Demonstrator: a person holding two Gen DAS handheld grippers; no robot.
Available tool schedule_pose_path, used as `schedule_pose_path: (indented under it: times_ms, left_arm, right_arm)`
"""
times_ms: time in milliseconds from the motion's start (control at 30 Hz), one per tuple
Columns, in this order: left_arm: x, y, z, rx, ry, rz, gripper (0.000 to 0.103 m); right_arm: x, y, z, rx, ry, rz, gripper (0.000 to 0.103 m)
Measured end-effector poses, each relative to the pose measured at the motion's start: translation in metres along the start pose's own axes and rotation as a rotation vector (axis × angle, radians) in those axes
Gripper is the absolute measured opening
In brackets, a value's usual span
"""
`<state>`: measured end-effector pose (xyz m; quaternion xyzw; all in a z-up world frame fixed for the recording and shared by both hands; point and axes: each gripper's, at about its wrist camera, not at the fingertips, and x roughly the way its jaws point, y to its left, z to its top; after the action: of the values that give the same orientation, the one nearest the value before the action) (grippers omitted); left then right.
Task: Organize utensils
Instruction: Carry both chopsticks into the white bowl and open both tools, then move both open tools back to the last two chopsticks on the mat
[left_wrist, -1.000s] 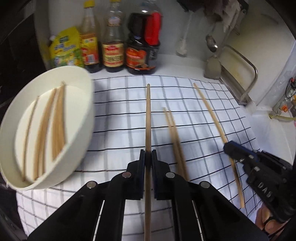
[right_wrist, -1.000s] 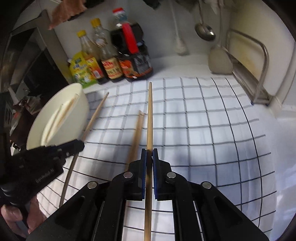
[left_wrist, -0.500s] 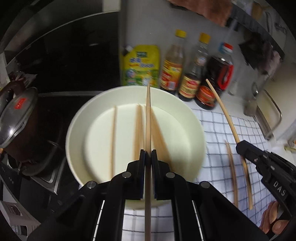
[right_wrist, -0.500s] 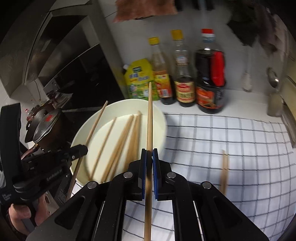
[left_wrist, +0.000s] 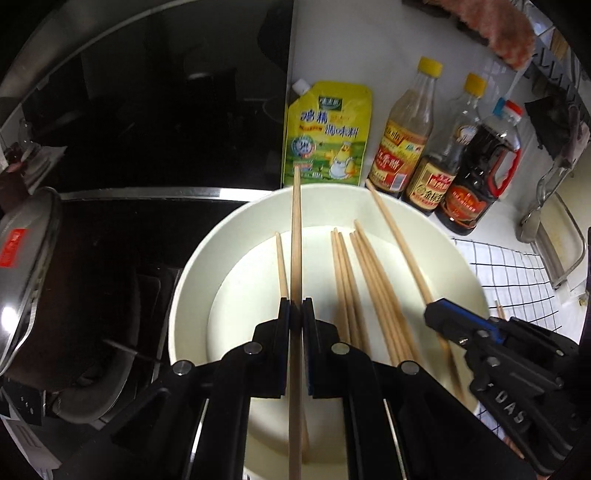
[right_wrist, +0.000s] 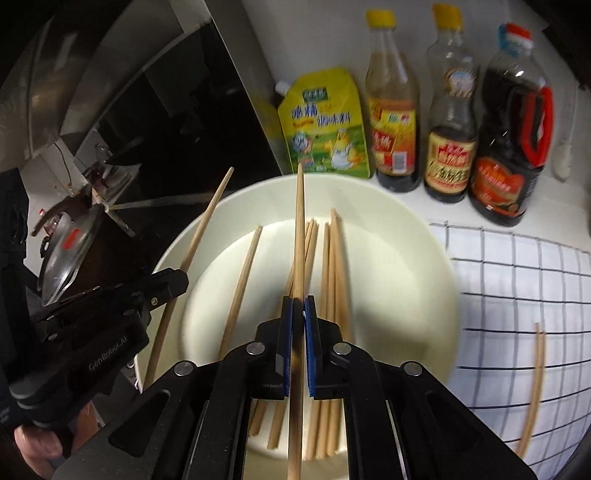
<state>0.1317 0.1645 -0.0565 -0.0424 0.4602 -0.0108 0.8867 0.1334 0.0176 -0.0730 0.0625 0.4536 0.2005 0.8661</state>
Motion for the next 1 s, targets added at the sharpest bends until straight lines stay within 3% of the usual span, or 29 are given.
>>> schedule_pose_path:
  times_ms: [267,400,467,533,633,1000]
  left_arm:
    - [0.035,0.005,-0.002,-0.008,0.093,-0.025,0.008]
    - [0.037,0.008,-0.005,-0.013,0.099,-0.025,0.008]
    - [0.036,0.009,-0.005,-0.019,0.106,-0.015,0.017]
    - [0.033,0.011,-0.004,-0.03,0.114,-0.006,0.039]
    - [0.022,0.016,-0.003,-0.047,0.076,0.004,0.062]
    - [-0.01,0.013,-0.007,-0.034,0.042,0.02,0.065]
  right_arm:
    - [0.034,0.0,-0.006,0.027,0.08,-0.036,0.006]
    - [0.036,-0.002,-0.009,0.034,0.087,-0.056,0.007]
    - [0.032,-0.002,-0.008,0.029,0.077,-0.073,0.007]
    - [0.028,-0.002,-0.006,0.023,0.069,-0.081,0.015]
    - [0.018,-0.003,-0.005,0.016,0.04,-0.088,0.02]
    - [-0.005,-0.001,-0.015,0.018,0.019,-0.072,0.02]
